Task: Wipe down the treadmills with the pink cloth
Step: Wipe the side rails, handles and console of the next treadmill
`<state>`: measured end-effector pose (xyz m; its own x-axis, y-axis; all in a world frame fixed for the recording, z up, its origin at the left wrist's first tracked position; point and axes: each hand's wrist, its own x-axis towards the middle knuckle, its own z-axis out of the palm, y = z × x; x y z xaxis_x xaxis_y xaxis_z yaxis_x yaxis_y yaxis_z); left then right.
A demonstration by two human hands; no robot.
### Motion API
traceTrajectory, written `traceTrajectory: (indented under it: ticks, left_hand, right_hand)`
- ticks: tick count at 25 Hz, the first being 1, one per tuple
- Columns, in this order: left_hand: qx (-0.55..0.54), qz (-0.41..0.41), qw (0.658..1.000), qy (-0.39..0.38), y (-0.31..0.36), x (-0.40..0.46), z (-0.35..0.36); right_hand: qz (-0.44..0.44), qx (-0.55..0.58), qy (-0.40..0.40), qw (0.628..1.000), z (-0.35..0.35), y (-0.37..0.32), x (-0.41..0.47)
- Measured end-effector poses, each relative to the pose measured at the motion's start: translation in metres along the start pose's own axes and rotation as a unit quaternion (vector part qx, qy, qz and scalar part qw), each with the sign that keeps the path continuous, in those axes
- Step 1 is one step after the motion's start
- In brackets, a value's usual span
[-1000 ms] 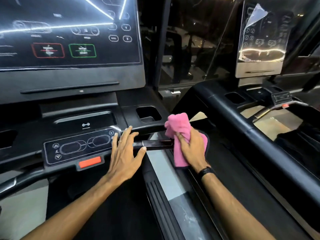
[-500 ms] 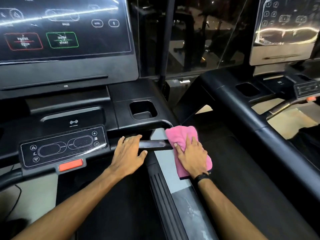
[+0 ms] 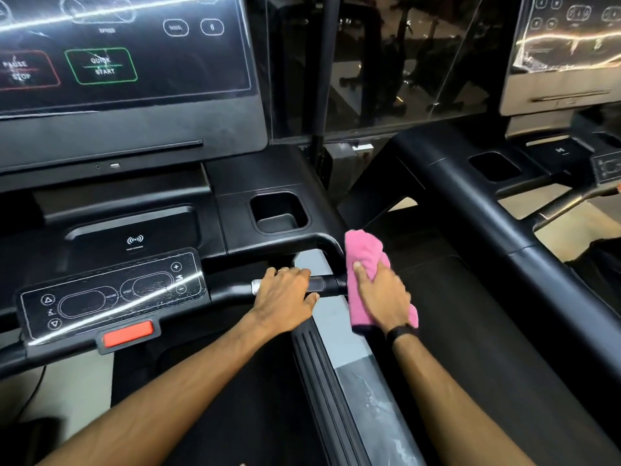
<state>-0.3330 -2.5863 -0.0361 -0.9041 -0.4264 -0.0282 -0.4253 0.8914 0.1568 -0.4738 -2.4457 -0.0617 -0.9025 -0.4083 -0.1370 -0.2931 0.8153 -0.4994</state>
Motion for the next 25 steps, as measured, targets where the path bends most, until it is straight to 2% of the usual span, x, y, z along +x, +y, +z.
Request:
traceTrajectory:
  ticks: [1, 2, 3, 5, 6, 7, 8, 10, 11, 14, 16, 17, 19, 22, 23, 25]
  left_hand:
    - [-0.006, 0.006, 1.000, -0.001, 0.003, 0.000, 0.001]
    - [-0.016, 0.010, 1.000, 0.003, 0.007, 0.000, 0.003]
    - [-0.031, 0.013, 0.999, 0.014, 0.009, -0.002, 0.004]
    - [-0.066, 0.002, 0.996, 0.060, 0.003, -0.008, 0.003]
    - [-0.075, -0.008, 0.993, 0.088, -0.005, -0.012, 0.000]
    - [-0.078, -0.014, 0.990, 0.120, -0.015, -0.016, -0.003]
    - [-0.075, -0.019, 0.985, 0.155, -0.027, -0.021, -0.008]
    - [-0.078, -0.029, 0.975, 0.207, -0.050, -0.031, -0.019]
    - [-0.086, -0.031, 0.969, 0.230, -0.059, -0.036, -0.025]
    - [-0.097, -0.049, 0.959, 0.260, -0.073, -0.041, -0.039]
    - [-0.083, -0.063, 0.964, 0.245, -0.081, -0.041, -0.043]
    - [-0.077, -0.065, 0.966, 0.238, -0.085, -0.042, -0.044]
    - [-0.069, -0.059, 0.967, 0.239, -0.093, -0.047, -0.045]
    - [-0.071, -0.052, 0.966, 0.244, -0.098, -0.059, -0.042]
    - [-0.074, -0.048, 0.965, 0.247, -0.099, -0.064, -0.042]
    - [-0.081, -0.046, 0.960, 0.264, -0.103, -0.072, -0.045]
  right_hand:
    - [0.029, 0.053, -0.009, 0.998, -0.004, -0.004, 0.014]
    - [0.028, 0.055, -0.005, 0.998, -0.004, -0.009, 0.019]
    - [-0.007, 0.000, 0.010, 1.000, 0.002, -0.011, 0.015]
    - [-0.176, -0.101, 0.051, 0.978, 0.026, -0.015, -0.010]
    - [-0.260, -0.109, 0.064, 0.957, 0.035, -0.017, -0.022]
    - [-0.303, -0.092, 0.072, 0.946, 0.038, -0.023, -0.025]
    - [-0.300, -0.065, 0.085, 0.948, 0.038, -0.034, -0.022]
    - [-0.234, -0.014, 0.103, 0.967, 0.045, -0.074, -0.023]
    - [-0.236, -0.004, 0.097, 0.967, 0.053, -0.096, -0.032]
    - [-0.374, -0.011, 0.104, 0.921, 0.092, -0.146, -0.076]
    - [-0.424, -0.017, 0.101, 0.900, 0.096, -0.141, -0.071]
    - [-0.419, -0.026, 0.109, 0.901, 0.090, -0.128, -0.058]
    - [-0.353, -0.045, 0.154, 0.922, 0.071, -0.104, -0.035]
    - [-0.267, -0.017, 0.166, 0.949, 0.069, -0.093, -0.033]
    - [-0.244, 0.010, 0.173, 0.954, 0.073, -0.100, -0.040]
    - [-0.209, 0.134, 0.190, 0.950, 0.078, -0.117, -0.053]
